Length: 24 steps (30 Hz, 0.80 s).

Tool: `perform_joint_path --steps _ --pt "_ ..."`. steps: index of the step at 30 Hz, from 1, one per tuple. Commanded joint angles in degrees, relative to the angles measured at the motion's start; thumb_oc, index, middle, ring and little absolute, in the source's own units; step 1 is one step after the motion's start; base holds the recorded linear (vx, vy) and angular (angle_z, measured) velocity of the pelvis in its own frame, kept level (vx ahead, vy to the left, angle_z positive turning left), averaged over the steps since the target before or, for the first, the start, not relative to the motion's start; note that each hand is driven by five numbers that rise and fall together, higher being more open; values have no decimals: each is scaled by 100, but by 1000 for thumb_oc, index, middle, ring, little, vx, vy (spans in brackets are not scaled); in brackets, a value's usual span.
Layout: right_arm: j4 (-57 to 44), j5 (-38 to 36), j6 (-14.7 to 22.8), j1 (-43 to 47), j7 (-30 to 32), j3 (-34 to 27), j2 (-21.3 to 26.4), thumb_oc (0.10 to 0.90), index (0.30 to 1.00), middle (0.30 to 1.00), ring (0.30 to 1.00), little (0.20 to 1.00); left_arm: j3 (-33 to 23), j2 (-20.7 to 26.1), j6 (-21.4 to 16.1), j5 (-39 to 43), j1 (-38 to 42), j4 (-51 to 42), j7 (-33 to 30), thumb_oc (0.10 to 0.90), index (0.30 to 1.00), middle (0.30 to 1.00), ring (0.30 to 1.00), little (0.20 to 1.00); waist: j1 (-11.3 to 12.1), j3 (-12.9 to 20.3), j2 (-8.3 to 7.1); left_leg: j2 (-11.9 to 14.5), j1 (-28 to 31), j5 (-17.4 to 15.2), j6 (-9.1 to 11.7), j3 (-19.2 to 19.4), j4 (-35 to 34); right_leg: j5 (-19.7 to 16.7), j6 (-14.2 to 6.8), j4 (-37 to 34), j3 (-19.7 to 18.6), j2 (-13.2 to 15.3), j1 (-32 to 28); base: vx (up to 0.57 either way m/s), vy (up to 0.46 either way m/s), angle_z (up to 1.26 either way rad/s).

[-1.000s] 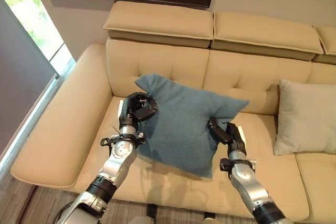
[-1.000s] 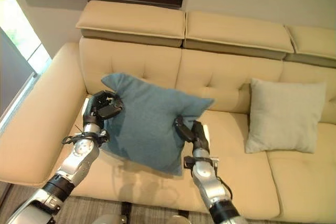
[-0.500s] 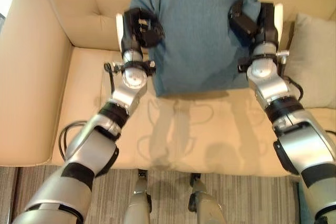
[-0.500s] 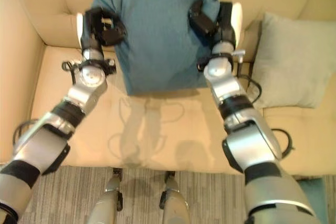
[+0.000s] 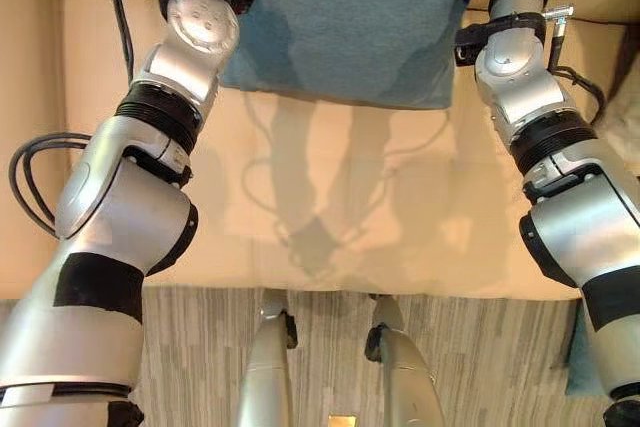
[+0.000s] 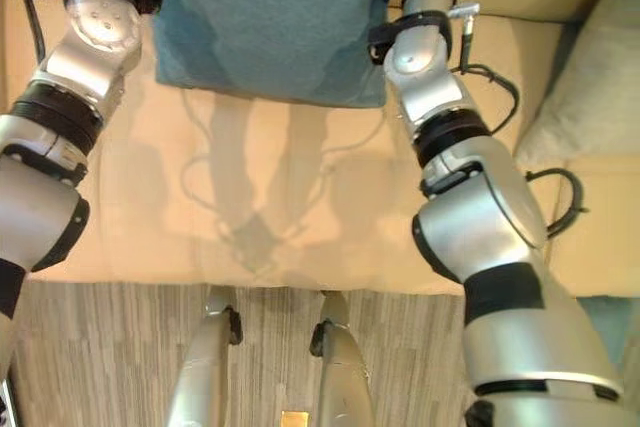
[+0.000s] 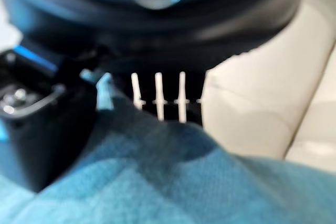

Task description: Pick up all the scattered cushions and arrange them neatly on the sofa.

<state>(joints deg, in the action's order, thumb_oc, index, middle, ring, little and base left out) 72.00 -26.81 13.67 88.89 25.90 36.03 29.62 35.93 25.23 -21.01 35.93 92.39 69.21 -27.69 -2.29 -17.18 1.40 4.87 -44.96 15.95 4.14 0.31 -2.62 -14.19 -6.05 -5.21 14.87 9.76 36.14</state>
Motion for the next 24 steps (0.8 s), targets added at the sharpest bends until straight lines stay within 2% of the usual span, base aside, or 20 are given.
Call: perform_joint_path --steps 1,3,6,9,11,15,17,18,19,21,22,23,24 --pt "372 -381 -115 560 -414 189 -230 800 900 900 900 900 398 -280 230 391 482 525 738 800 900 900 900 900 122 5 14 115 756 -943 681 78 -238 387 -895 21 127 548 -525 55 1 8" --pt "399 -426 -204 435 -447 170 -234 800 900 900 900 900 224 -160 313 560 356 572 701 800 900 900 900 900 145 22 30 101 876 -967 662 88 -238 418 -895 21 112 565 -624 44 -6 2" --pt "383 -344 -376 280 -457 194 -52 800 900 900 900 900 14 325 496 899 185 687 800 800 900 900 900 900 192 -4 120 87 1083 -981 643 107 -238 465 -895 21 109 585 -836 36 -2 -7" --pt "179 -258 -408 -30 -394 145 319 800 900 900 900 900 -28 667 309 875 -136 125 685 800 900 900 900 900 301 6 214 67 1277 -1011 620 115 -238 526 -880 21 163 621 -1072 37 -16 -7" --pt "-47 -500 -301 -342 -331 -222 485 800 900 900 900 900 -58 743 350 362 -234 -19 364 800 900 900 900 900 347 28 251 65 1421 -1055 603 115 -238 574 -860 21 194 636 -1240 20 -20 -2" --pt "-6 -698 -379 -840 -261 -641 518 800 900 900 900 900 -479 743 414 249 -497 -71 -38 800 900 900 900 900 405 53 279 52 1620 -1077 556 77 -238 657 -812 21 229 631 -1461 29 -57 9" --pt "-329 -797 -322 -1335 -122 -970 523 800 900 900 900 900 -834 1205 297 456 -945 -391 -135 800 900 900 900 900 425 130 304 71 1888 -1138 516 66 -238 757 -759 21 203 592 -1684 44 -28 6" --pt "-334 -795 -323 -1341 -119 -971 521 800 900 900 900 900 -836 1206 297 454 -951 -396 -137 800 900 900 900 900 421 136 304 68 1883 -1135 515 63 -238 756 -760 21 205 595 -1682 43 -22 3" --pt "-436 -839 -282 -1448 -90 -1123 541 800 900 900 900 900 -925 1306 336 499 -1071 -360 -110 800 900 900 900 900 446 171 318 96 1988 -1197 510 77 -238 820 -751 21 202 582 -1773 72 -41 5" --pt "-913 -1165 15 -1912 230 -1855 409 800 900 900 900 900 -1442 1356 285 555 -1767 -701 -252 800 900 900 900 900 481 268 367 128 2220 -1274 476 79 -238 932 -716 21 183 561 -1982 72 -60 2" --pt "-1380 -1797 391 -2214 375 -2413 312 800 900 900 900 900 -1877 1272 230 543 -2360 -1031 -434 800 900 900 900 900 486 352 392 141 2346 -1284 459 76 -238 983 -680 21 175 558 -2092 69 -54 1" --pt "-1790 -2080 595 -2395 384 -2697 229 800 900 900 900 900 -2213 1212 54 736 -2730 -1388 -523 800 900 900 900 900 502 384 394 154 2435 -1332 466 81 -238 1051 -668 21 169 552 -2176 42 -36 3" --pt "-1834 -2073 593 -2449 398 -2695 219 800 900 900 900 900 -2237 1206 60 721 -2801 -1442 -542 800 900 900 900 900 491 399 400 147 2431 -1302 459 78 -238 1026 -665 21 169 558 -2173 82 -30 2"
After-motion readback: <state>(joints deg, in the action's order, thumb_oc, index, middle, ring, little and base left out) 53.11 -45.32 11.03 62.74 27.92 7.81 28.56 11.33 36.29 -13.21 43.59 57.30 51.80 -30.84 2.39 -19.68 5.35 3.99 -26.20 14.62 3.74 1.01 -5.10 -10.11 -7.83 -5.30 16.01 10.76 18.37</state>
